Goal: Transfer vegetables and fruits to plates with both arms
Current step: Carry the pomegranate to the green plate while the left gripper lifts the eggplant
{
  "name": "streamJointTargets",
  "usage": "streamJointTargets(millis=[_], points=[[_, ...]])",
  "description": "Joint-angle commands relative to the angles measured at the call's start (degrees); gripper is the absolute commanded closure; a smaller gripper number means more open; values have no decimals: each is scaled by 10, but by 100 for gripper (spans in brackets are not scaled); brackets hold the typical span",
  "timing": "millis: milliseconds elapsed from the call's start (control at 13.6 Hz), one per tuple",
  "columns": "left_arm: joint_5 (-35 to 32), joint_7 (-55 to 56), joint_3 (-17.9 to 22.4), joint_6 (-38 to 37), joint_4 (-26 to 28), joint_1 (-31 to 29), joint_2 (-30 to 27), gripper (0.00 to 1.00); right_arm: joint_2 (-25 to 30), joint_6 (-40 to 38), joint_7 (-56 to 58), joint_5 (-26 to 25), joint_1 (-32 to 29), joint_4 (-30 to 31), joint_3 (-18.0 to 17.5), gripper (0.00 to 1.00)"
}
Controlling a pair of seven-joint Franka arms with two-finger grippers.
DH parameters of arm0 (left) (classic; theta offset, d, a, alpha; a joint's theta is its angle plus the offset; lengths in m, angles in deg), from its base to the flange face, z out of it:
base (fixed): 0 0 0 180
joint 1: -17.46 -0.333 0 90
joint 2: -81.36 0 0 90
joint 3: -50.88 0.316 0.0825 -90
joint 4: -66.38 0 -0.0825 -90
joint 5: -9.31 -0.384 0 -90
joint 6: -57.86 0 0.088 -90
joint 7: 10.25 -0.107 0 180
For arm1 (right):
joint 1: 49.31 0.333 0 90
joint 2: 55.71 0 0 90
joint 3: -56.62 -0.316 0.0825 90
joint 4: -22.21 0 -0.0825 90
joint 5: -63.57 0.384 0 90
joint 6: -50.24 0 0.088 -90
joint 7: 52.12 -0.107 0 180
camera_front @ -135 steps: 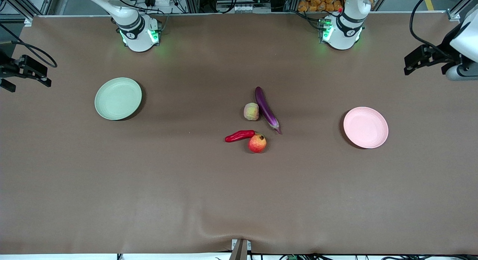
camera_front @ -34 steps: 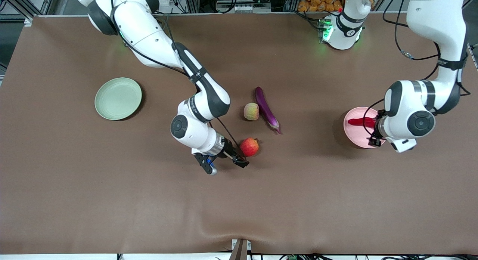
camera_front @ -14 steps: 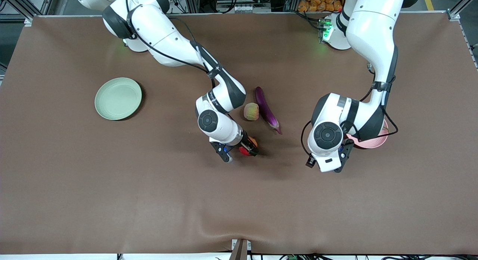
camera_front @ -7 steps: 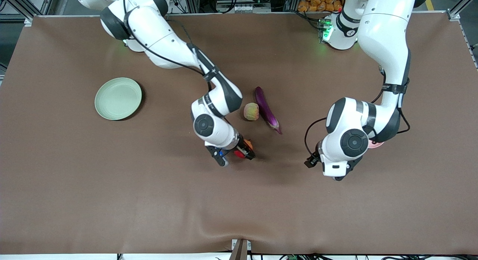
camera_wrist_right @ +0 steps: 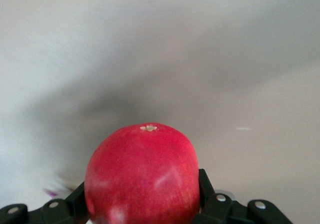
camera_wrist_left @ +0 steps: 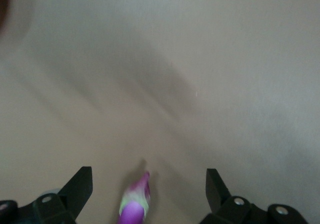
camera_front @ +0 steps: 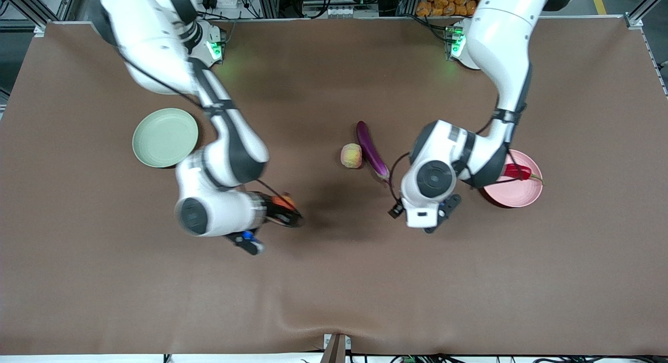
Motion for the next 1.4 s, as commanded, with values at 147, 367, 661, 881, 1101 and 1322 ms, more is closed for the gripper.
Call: streamJointTargets(millis=[147, 367, 661, 881, 1101, 1322], points=[[10, 137, 6, 49, 51, 54, 8, 0, 193, -42, 186, -110, -52, 232, -2, 100], [6, 147, 7, 81, 112, 99, 5, 0, 281, -27, 294, -159, -93, 386, -2, 100], [3, 157, 7, 119, 151, 113, 1, 0, 336, 3, 430, -230, -158, 510, -2, 100], [2, 161, 9, 119, 154, 119, -3, 0, 358, 55, 529, -247, -223, 590, -1, 100], [-1, 162, 9, 119, 154, 114, -5, 100, 373, 155, 562, -248, -260, 684, 0, 100], [-1, 161, 11, 113, 154, 112, -14, 100, 368, 212, 609, -248, -299, 718, 1, 100]])
